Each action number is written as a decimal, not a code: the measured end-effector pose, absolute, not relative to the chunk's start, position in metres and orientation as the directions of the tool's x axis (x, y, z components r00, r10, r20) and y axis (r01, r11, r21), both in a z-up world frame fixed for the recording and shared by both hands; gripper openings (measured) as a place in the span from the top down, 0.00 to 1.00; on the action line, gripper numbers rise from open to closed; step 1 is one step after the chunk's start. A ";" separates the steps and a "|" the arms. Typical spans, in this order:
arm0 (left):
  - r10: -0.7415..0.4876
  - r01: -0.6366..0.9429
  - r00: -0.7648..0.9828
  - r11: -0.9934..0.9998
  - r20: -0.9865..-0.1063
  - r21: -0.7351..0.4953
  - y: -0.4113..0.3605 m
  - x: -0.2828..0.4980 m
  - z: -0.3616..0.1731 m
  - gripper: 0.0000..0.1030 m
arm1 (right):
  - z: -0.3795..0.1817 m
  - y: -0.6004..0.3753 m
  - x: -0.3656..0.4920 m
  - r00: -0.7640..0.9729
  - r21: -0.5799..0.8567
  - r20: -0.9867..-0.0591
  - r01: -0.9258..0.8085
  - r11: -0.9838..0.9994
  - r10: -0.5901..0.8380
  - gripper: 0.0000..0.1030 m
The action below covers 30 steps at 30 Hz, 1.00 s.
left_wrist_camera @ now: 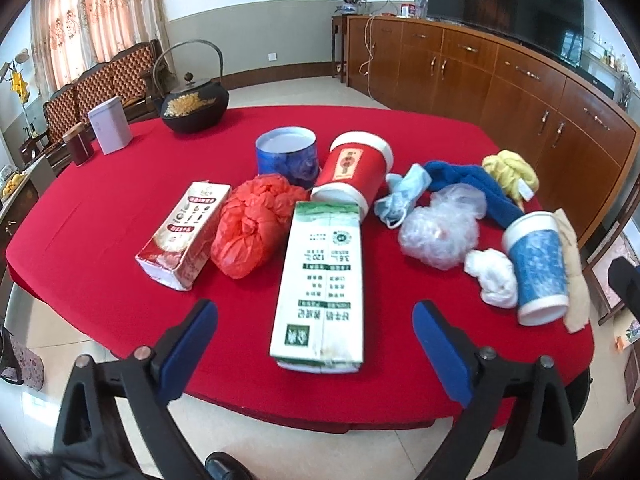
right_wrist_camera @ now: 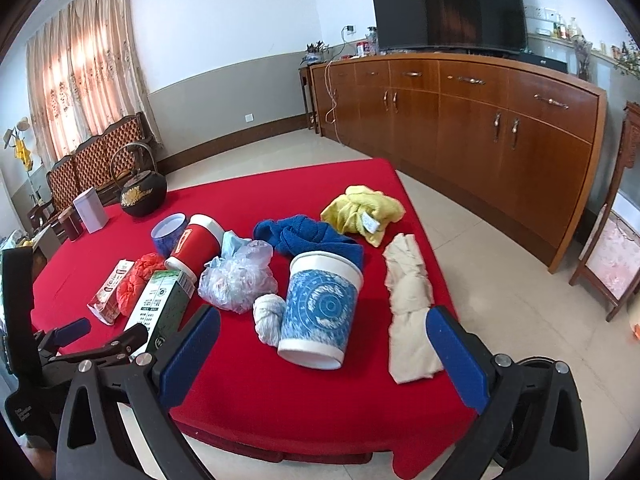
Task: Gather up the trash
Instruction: 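Grasp the green-and-white milk carton with the left tool while the right tool grasps the blue paper cup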
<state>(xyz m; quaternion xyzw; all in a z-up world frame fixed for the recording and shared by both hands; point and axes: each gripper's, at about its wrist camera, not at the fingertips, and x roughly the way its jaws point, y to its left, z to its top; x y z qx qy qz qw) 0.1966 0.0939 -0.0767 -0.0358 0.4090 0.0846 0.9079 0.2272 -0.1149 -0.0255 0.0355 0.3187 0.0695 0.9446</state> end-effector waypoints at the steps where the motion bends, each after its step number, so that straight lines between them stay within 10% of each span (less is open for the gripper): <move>1: 0.125 -0.184 0.648 0.983 -0.751 0.004 0.095 0.199 -0.079 0.06 | -0.027 -0.113 0.231 0.785 0.114 -0.599 -0.112 0.987 0.158 0.00; 11: 0.115 -0.162 0.618 0.987 -0.778 0.018 0.097 0.221 -0.100 0.18 | -0.052 -0.102 0.271 0.758 0.107 -0.635 -0.104 0.989 0.148 0.04; 21: 0.067 -0.134 0.589 0.991 -0.805 -0.016 0.097 0.228 -0.115 0.46 | -0.076 -0.105 0.292 0.712 0.141 -0.681 -0.101 0.985 0.170 0.30; 30: 0.046 -0.113 0.603 0.993 -0.797 -0.028 0.093 0.227 -0.114 0.47 | -0.081 -0.105 0.294 0.696 0.174 -0.687 -0.118 0.978 0.207 0.41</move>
